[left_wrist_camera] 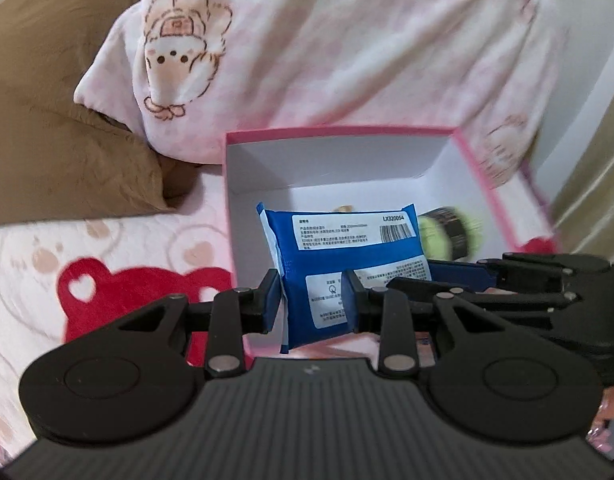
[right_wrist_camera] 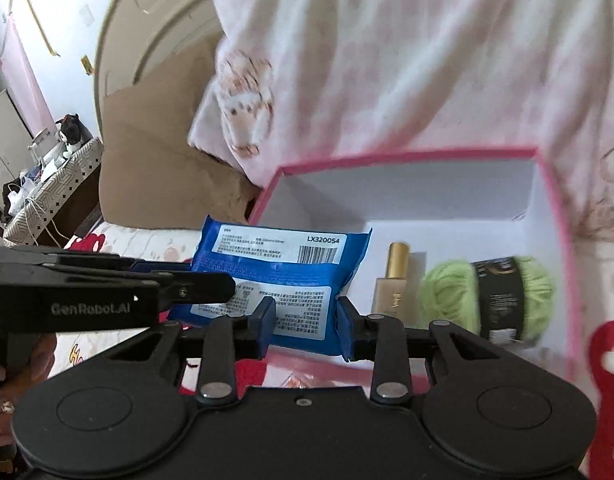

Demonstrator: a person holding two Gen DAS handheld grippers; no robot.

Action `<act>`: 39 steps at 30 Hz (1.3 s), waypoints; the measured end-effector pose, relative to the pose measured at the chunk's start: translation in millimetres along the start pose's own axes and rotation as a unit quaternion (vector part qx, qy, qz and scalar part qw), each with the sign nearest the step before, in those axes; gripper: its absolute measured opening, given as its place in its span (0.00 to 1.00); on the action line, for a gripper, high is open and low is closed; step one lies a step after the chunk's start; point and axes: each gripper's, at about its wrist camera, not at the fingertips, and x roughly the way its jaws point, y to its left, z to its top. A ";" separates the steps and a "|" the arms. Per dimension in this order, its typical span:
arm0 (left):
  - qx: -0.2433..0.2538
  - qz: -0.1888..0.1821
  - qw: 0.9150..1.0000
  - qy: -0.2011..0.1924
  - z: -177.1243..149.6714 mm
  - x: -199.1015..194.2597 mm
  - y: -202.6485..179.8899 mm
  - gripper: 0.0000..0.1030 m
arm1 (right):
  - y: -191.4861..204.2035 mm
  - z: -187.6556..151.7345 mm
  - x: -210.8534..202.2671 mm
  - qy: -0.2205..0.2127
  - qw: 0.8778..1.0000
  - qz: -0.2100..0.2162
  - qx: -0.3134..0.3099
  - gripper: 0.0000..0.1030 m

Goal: Organize objects
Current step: 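Carry the wipes packet into the pink box beside the bottle, then open the left tool to drop the packet and withdraw it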

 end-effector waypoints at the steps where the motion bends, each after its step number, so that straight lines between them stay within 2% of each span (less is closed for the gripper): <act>1: 0.001 0.004 1.000 0.007 3.0 6.4 2.1 0.29 | -7.0 2.1 13.0 0.011 1.000 0.010 0.013 0.37; 5: 0.013 0.023 0.999 0.031 11.0 26.4 6.7 0.29 | -27.9 0.7 44.8 0.023 0.997 0.036 0.062 0.37; 8: 0.024 0.034 0.998 0.051 13.7 40.5 5.6 0.29 | -32.7 -1.5 60.0 0.033 0.996 0.038 0.070 0.37; 13: 0.048 0.047 0.996 0.054 8.8 54.3 -1.9 0.29 | -45.2 -2.5 82.4 0.064 0.992 0.045 0.099 0.37; 17: 0.038 0.046 0.997 0.058 9.4 64.8 -6.3 0.29 | -49.1 -1.6 87.7 0.073 0.993 0.026 0.092 0.37; 22: 0.046 0.052 0.996 0.049 6.0 77.5 -14.7 0.29 | -62.7 1.2 86.9 0.081 0.992 0.022 0.098 0.36; 29: 0.001 0.026 0.998 0.064 1.7 93.5 -6.0 0.29 | -63.1 3.3 83.0 0.088 0.993 -0.017 0.078 0.34; 35: 0.015 0.049 0.997 0.060 1.1 93.2 -7.4 0.29 | -50.4 8.6 88.8 0.090 0.994 -0.054 0.041 0.32; 39: 0.024 0.072 0.996 0.047 4.4 83.9 -4.9 0.37 | -38.4 12.1 84.1 0.079 0.994 -0.067 0.022 0.32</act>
